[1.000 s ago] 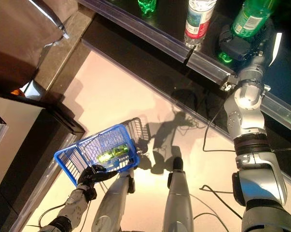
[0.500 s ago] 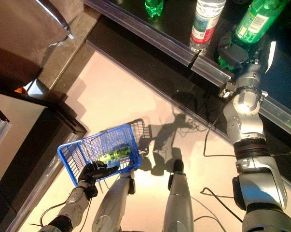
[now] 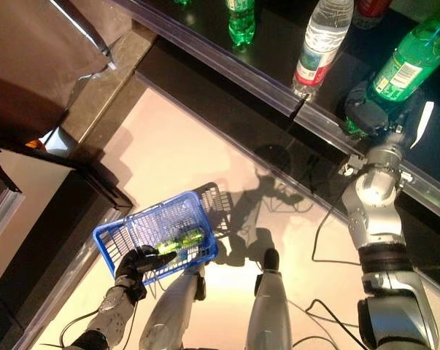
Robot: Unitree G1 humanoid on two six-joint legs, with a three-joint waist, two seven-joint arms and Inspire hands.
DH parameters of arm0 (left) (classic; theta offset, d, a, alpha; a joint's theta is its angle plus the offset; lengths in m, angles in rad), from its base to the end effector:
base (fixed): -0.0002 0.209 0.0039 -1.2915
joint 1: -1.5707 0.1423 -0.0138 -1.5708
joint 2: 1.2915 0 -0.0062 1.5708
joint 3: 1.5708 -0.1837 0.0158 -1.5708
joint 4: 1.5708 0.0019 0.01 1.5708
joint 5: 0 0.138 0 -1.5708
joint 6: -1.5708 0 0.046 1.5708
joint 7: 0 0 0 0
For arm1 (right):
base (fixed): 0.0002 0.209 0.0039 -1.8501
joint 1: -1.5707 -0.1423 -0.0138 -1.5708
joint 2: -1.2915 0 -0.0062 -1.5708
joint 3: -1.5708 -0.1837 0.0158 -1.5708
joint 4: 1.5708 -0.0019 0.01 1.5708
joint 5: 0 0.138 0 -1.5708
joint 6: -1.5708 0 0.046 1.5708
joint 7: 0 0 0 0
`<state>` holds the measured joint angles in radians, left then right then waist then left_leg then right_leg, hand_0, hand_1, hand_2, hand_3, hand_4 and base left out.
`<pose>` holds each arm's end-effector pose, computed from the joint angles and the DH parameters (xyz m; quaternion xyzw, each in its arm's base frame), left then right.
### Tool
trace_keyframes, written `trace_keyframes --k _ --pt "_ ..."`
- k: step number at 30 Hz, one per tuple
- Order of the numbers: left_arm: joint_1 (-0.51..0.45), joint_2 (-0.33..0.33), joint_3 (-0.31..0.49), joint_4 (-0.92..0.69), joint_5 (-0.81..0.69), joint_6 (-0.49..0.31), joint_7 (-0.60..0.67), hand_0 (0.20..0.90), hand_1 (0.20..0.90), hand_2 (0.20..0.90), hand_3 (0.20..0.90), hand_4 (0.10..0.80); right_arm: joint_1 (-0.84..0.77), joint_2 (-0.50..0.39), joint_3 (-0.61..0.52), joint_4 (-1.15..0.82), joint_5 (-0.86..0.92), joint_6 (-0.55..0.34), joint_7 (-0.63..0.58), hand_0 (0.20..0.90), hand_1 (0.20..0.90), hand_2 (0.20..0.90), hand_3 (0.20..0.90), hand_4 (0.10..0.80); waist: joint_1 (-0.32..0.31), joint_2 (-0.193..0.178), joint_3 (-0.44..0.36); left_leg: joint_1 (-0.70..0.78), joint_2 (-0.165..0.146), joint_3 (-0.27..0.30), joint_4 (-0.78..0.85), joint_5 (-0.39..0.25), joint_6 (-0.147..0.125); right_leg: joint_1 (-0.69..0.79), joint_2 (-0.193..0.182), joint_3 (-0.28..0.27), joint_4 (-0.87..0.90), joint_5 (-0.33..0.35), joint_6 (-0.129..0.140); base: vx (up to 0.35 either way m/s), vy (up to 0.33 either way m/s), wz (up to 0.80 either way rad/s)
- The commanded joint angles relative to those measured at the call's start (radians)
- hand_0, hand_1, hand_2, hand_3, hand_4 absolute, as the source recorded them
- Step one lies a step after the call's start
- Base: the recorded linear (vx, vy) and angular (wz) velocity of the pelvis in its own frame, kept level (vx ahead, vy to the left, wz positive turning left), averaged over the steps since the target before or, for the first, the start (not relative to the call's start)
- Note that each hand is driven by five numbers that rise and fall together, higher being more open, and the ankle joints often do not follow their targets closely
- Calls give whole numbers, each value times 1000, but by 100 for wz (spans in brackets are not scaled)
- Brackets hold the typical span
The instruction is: Pick up the drink and place into the basket.
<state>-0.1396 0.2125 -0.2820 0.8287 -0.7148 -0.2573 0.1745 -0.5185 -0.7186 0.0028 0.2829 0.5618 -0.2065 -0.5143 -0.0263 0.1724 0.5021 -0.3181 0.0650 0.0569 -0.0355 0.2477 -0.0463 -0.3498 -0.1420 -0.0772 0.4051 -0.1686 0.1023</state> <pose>0.1841 0.1792 -0.0605 -0.1393 0.2489 0.1386 0.9484 0.2802 -0.2717 0.1842 -0.0023 -0.2484 -0.2685 0.9307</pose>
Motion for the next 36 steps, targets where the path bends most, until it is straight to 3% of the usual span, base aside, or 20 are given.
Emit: trace_keyframes --k 1,8,13,25,31,36 --pt "56 94 92 -66 -16 -160 23 300 300 300 200 100 -51 -14 -106 -215 -125 -196 -12 300 300 300 200 100 -42 -104 -150 117 9 24 79 -183 -24 92 17 -2 -280 191 -69 21 19 -5" --pt "69 95 126 -175 36 -158 -1 300 300 300 200 100 134 116 -37 -351 -82 -115 195 300 300 300 200 100 -61 -135 -182 147 17 34 63 -185 -18 133 20 14 -314 203 -62 20 2 -6" --pt "78 109 94 -333 58 -132 7 300 300 300 200 100 250 201 43 -419 -47 -46 323 300 300 300 200 100 -63 -143 -191 166 16 32 47 -181 -12 161 22 15 -333 210 -59 2 1 -1" --pt "113 161 8 -597 37 -29 -2 300 300 300 200 100 392 255 273 -492 84 53 668 300 300 300 200 100 -30 -157 -210 179 19 17 42 -172 -3 205 28 -11 -359 217 -53 1 -9 1" --pt "105 211 -29 -715 14 31 -26 300 300 300 200 100 390 230 336 -486 96 45 710 300 300 300 200 100 -10 -162 -213 181 16 0 41 -169 0 224 31 -25 -371 218 -50 -7 -45 6" --pt "104 249 -45 -823 11 85 -54 300 300 300 200 100 394 215 361 -473 42 68 660 300 300 300 200 100 6 -163 -219 184 11 -16 40 -166 1 238 30 -34 -378 221 -45 1 -18 5"
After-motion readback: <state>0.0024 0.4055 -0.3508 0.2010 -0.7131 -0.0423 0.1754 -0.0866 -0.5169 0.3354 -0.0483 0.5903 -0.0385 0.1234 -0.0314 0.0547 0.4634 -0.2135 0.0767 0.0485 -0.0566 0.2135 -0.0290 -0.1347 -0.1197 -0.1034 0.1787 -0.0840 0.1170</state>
